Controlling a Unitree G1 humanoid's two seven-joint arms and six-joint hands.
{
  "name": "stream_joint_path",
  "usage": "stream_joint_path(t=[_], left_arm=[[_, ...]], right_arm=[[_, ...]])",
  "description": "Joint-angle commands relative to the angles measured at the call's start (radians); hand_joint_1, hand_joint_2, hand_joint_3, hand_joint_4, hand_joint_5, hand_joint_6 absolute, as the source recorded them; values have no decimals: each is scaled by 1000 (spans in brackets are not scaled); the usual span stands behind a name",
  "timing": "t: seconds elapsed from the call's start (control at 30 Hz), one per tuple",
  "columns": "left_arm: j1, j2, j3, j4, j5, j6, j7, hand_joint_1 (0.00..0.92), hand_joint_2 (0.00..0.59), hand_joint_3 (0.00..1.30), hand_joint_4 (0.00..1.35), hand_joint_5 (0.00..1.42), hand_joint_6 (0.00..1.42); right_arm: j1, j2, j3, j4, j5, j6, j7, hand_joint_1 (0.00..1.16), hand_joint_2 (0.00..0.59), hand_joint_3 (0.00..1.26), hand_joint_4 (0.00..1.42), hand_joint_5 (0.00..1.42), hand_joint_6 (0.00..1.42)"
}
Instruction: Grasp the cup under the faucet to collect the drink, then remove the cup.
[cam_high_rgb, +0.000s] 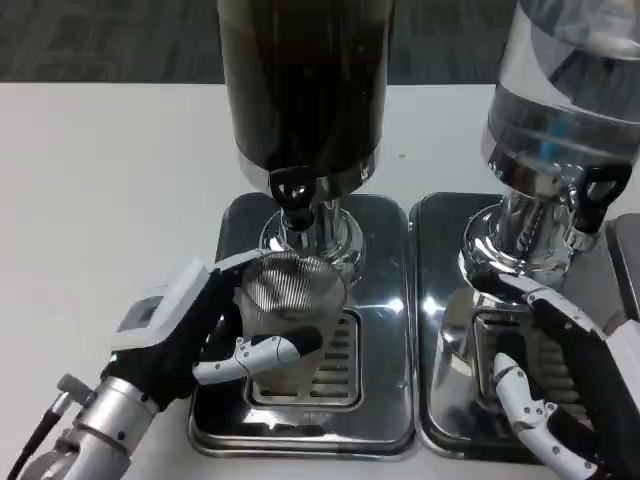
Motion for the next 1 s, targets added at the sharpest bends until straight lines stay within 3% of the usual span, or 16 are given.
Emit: stream_joint_path(t=[0.03, 1.0], left_arm=[[5, 15, -1, -36, 1, 9, 8, 58, 149, 356, 300, 449, 449], [80, 65, 31, -180, 2, 72, 5, 0, 86, 305, 213, 361, 356]], right_arm=[[0, 0, 1, -5, 2, 10, -1, 446, 586, 273, 174, 134, 113], [-15, -4, -4, 2, 15, 13, 2, 436, 586, 273, 174, 144, 128]])
